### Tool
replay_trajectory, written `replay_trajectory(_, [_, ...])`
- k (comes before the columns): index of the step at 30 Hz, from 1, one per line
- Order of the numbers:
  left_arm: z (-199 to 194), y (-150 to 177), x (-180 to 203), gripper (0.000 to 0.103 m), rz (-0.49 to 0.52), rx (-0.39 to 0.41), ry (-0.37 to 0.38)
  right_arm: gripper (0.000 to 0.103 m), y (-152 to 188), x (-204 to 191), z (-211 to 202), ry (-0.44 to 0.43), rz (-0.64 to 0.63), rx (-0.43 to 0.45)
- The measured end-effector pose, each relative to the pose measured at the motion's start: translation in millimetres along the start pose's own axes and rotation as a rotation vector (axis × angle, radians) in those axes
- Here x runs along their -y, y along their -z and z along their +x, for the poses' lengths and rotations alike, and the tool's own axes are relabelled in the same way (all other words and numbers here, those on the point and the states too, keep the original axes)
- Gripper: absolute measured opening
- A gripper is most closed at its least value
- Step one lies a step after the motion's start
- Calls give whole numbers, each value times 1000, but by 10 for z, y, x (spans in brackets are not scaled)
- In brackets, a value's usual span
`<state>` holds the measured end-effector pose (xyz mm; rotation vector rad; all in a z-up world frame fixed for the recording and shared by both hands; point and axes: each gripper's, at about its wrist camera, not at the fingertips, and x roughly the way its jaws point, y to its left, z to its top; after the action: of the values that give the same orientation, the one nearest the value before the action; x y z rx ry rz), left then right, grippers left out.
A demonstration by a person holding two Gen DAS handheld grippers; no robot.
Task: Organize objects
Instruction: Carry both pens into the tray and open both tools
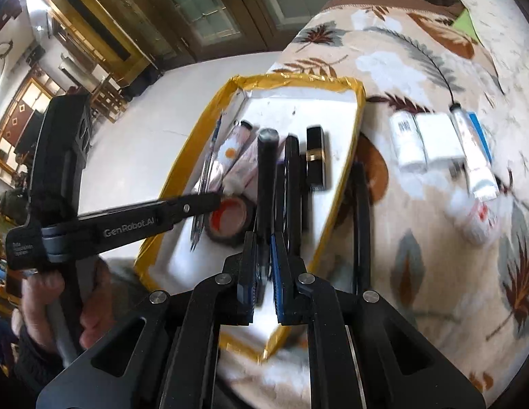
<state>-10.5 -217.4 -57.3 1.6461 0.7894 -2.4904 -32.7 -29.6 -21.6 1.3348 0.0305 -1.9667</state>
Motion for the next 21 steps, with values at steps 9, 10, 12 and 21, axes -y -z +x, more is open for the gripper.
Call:
replay_trajectory(9, [177, -145, -54, 7, 0, -25, -23, 8, -180, 91, 490, 4, 52, -49])
replay_trajectory(10, [182, -160, -74, 7, -8, -21, -22, 8, -190, 82, 502, 14, 47, -47])
replay_trajectory(12, [189, -179, -104, 7, -22, -14, -29, 8, -213, 68, 528, 21, 43, -49])
replay_trajectory(21, [235, -192, -123, 9, -43, -18, -15, 9, -204, 94, 609, 8, 68, -59])
